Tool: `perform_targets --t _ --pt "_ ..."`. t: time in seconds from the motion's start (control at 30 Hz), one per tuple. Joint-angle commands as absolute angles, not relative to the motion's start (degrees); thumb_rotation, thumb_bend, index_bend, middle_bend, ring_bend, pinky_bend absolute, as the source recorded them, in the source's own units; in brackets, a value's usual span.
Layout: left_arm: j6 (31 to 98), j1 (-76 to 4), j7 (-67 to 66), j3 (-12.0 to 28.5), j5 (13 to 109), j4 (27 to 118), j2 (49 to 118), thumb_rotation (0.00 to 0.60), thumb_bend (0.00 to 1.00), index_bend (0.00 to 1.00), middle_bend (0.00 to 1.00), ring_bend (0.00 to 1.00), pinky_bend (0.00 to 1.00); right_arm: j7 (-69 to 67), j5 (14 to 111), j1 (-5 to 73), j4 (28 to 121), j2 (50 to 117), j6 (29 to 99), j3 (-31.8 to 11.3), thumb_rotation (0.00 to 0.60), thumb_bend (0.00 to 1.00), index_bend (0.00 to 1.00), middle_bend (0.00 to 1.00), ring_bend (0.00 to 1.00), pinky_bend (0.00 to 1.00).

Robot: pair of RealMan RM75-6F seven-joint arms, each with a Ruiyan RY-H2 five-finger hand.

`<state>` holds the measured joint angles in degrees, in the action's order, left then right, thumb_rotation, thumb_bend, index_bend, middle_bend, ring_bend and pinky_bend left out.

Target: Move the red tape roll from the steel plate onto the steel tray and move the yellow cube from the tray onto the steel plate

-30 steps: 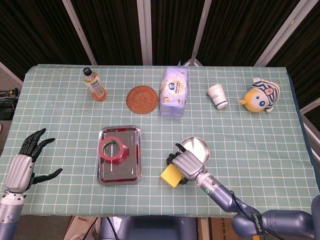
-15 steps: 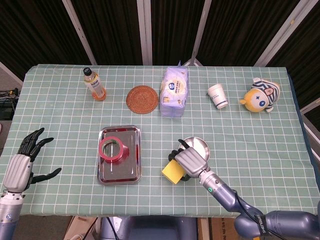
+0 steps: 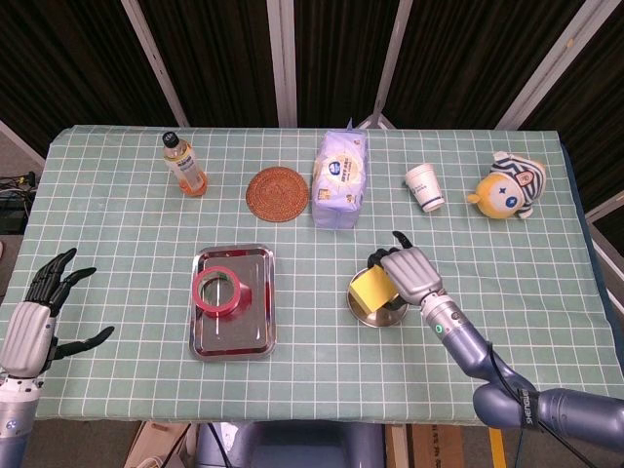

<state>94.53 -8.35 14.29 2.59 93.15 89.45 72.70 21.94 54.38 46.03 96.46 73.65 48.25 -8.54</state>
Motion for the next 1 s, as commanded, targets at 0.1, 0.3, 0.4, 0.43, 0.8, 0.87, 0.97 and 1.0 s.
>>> perform_targets --t 0.1,0.3,0.4,0.43,0.8,0.87,0.97,1.0 --pt "94.4 -8.3 13.9 2.6 93.2 89.5 72.9 0.600 0.00 0.22 0.00 0.00 0.08 18.9 54.2 46.0 92.4 73.5 45.4 -7.6 0.600 0.15 0.57 0.34 0.37 0.00" --pt "94.2 -8.3 13.5 2.8 93.2 89.5 73.1 0.600 0.00 0.22 0.00 0.00 0.08 16.1 55.4 45.5 89.2 74.7 43.6 -6.7 0.600 0.15 0.57 0.34 0.37 0.00" --pt "93.9 -8.4 13.4 2.9 93.0 89.4 73.2 0.600 0.00 0.22 0.00 0.00 0.08 15.0 56.4 45.3 88.5 74.9 43.3 -6.5 0.600 0.15 0.53 0.34 0.35 0.00" --pt "93.9 -8.4 13.4 3.0 93.0 89.4 73.2 0.600 0.00 0.22 0.00 0.00 0.08 14.6 56.7 45.3 88.4 74.9 43.0 -6.4 0.600 0.15 0.50 0.34 0.34 0.00" --pt "93.5 -8.4 13.8 3.0 93.2 89.3 73.1 0.600 0.00 0.22 0.00 0.00 0.08 13.0 57.3 46.2 89.9 73.5 40.2 -5.8 0.600 0.15 0.13 0.21 0.24 0.00" --pt "93.5 -8.3 13.8 3.1 93.2 89.3 73.1 0.600 0.00 0.22 0.00 0.00 0.08 13.2 56.9 46.3 90.4 73.3 40.2 -5.7 0.600 0.13 0.06 0.18 0.21 0.00" --pt "93.5 -8.2 13.8 3.1 93.2 89.4 73.1 0.600 0.00 0.22 0.00 0.00 0.08 14.5 56.0 46.5 90.8 73.0 40.5 -5.2 0.600 0.09 0.00 0.12 0.14 0.00" --pt "93.5 -8.2 13.8 3.1 93.2 89.4 73.1 0.600 0.00 0.22 0.00 0.00 0.08 15.1 55.5 46.7 91.0 72.9 40.8 -5.0 0.600 0.08 0.00 0.10 0.12 0.00"
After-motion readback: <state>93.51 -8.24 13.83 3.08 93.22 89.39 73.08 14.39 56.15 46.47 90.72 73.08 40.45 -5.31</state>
